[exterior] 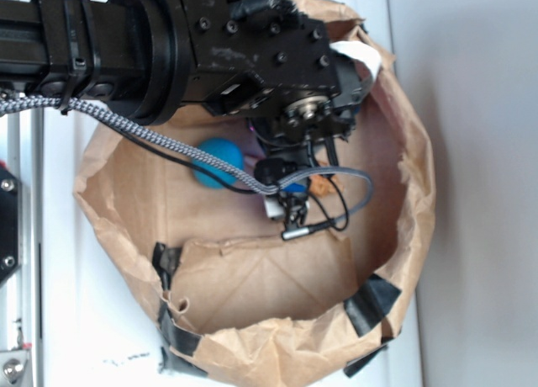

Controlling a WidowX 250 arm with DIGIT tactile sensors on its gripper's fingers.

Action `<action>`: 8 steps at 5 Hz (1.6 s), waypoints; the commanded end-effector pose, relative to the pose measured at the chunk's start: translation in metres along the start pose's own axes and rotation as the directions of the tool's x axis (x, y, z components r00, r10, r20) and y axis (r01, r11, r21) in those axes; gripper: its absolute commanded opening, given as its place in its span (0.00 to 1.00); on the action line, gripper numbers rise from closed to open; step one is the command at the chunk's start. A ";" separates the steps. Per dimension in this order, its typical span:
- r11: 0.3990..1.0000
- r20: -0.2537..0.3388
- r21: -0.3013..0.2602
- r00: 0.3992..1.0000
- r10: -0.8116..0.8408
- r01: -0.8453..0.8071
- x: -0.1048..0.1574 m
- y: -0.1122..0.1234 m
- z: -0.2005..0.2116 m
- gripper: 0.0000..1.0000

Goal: Grab the shell.

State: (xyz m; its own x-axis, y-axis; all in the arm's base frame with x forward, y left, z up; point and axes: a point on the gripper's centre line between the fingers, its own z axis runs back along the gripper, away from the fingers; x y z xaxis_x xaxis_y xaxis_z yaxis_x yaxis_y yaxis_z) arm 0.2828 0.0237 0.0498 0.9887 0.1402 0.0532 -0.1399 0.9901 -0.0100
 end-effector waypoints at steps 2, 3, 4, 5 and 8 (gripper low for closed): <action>0.998 0.034 -0.022 0.998 -0.055 0.056 0.027 -0.015 -0.004 1.00; 0.997 0.033 0.016 0.996 -0.079 0.079 0.030 -0.022 -0.021 1.00; 0.994 0.035 0.043 0.995 -0.098 0.097 0.038 -0.019 -0.032 1.00; 0.994 0.029 0.043 0.995 -0.100 0.098 0.042 -0.015 -0.038 0.93; 0.997 0.056 0.027 0.995 -0.077 0.076 0.033 -0.007 -0.024 0.00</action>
State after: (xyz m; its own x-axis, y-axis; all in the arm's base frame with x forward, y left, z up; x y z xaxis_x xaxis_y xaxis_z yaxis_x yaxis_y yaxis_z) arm 0.3135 0.0164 0.0268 0.9948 0.0586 0.0831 -0.0600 0.9981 0.0143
